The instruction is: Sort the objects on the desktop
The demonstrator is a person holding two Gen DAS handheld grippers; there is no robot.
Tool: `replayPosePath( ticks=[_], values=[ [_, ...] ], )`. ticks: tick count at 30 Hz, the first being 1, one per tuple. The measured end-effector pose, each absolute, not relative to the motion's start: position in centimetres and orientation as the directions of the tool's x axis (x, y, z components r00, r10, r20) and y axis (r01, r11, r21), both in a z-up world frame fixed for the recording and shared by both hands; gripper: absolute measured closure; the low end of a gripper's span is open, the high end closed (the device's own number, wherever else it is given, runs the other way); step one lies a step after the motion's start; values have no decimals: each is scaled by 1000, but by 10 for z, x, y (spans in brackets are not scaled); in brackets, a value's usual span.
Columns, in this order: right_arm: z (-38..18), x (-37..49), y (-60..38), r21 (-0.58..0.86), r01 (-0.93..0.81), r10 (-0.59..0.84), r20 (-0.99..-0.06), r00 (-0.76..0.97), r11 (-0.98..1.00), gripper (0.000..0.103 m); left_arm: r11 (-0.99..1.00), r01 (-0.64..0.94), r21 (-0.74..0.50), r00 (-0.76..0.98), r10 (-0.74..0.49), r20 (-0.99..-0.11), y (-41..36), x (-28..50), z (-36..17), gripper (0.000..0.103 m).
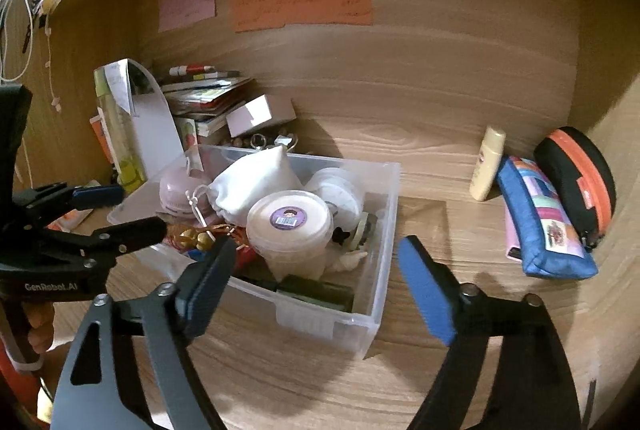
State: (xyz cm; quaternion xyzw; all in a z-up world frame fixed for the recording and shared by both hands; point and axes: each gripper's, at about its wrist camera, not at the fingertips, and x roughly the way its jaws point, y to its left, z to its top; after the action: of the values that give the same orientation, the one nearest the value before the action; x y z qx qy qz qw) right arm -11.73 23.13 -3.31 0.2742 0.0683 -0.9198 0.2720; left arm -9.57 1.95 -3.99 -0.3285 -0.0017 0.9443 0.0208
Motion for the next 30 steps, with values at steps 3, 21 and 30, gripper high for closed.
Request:
replayPosePath(
  ticks=[3, 21, 30],
  values=[
    [-29, -111, 234, 30, 538, -464, -546, -697, -842, 20, -1000, -22, -21, -803, 30, -595, 16, -84, -34, 15],
    [2, -35, 255, 29, 537, -494, -437, -752, -843, 1, -999, -24, 30, -876, 6, -482, 31, -13, -8, 9],
    [13, -7, 263, 10, 534, -496, -386, -778, -846, 1, -999, -39, 21, -887, 25, -460, 36, 7, -9, 6]
  ],
)
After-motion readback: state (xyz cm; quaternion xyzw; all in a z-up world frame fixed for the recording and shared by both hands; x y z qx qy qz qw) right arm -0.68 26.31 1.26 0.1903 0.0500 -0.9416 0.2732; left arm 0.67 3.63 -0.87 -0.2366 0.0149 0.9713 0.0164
